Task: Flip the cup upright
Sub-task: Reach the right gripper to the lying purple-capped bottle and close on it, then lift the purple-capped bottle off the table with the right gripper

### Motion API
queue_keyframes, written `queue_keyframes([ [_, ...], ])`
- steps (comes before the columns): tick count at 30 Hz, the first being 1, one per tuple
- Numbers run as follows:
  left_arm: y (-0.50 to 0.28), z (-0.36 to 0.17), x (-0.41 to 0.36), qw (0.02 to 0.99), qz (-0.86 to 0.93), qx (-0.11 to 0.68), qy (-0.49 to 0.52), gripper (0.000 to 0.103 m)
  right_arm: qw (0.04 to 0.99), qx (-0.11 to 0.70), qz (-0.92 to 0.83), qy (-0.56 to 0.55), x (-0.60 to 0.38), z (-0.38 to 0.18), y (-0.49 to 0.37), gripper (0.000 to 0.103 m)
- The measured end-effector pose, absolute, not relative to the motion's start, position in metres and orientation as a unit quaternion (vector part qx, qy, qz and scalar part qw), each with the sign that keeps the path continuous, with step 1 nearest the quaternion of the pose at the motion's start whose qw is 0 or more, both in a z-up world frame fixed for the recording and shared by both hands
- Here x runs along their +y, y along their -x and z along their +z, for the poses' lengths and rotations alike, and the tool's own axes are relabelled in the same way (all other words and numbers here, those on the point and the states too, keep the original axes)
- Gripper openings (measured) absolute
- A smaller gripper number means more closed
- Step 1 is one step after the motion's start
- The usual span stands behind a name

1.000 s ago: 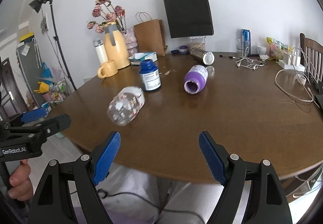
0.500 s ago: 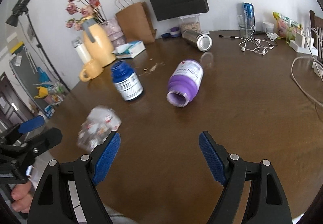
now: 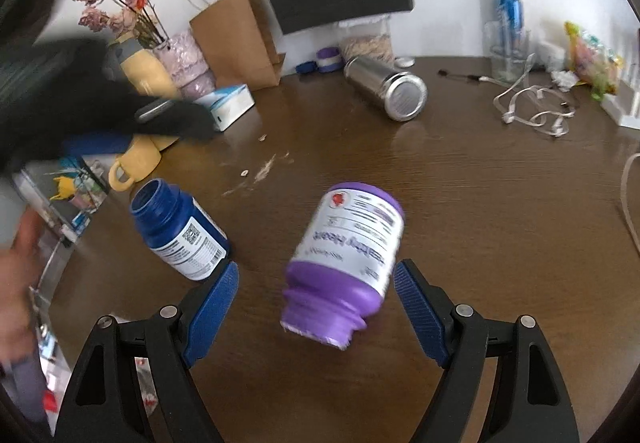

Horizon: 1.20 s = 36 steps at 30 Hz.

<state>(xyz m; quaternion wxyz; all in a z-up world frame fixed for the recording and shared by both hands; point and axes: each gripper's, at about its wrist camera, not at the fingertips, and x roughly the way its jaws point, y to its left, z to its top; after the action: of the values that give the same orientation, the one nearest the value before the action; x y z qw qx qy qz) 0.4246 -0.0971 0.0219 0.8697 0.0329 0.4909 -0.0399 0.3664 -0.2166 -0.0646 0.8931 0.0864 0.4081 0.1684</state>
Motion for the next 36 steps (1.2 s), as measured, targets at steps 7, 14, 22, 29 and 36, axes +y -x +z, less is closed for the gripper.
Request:
queue_keyframes([
  [7,-0.503,0.012,-0.13,0.855,-0.055,0.509,-0.08,0.103,0.888,0.411,0.196,-0.062,-0.212,-0.072,-0.398,0.061],
  [14,-0.531,0.0,-0.137,0.876,-0.136,0.446,-0.119,0.103,0.89,0.393,0.232,0.014,-0.21,-0.069,-0.436,0.061],
  [22,-0.523,-0.003,-0.113,0.908,-0.124,0.391,-0.084,0.103,0.898,0.377,0.222,0.049,-0.201,-0.067,-0.467,0.061],
  [29,-0.479,0.016,-0.082,0.951,-0.04,0.294,-0.091,0.103,0.907,0.342,0.217,0.109,-0.178,-0.069,-0.457,0.061],
  [36,-0.438,0.034,-0.067,0.978,0.041,0.198,-0.054,0.103,0.911,0.324,0.219,0.132,-0.167,-0.069,-0.451,0.061],
])
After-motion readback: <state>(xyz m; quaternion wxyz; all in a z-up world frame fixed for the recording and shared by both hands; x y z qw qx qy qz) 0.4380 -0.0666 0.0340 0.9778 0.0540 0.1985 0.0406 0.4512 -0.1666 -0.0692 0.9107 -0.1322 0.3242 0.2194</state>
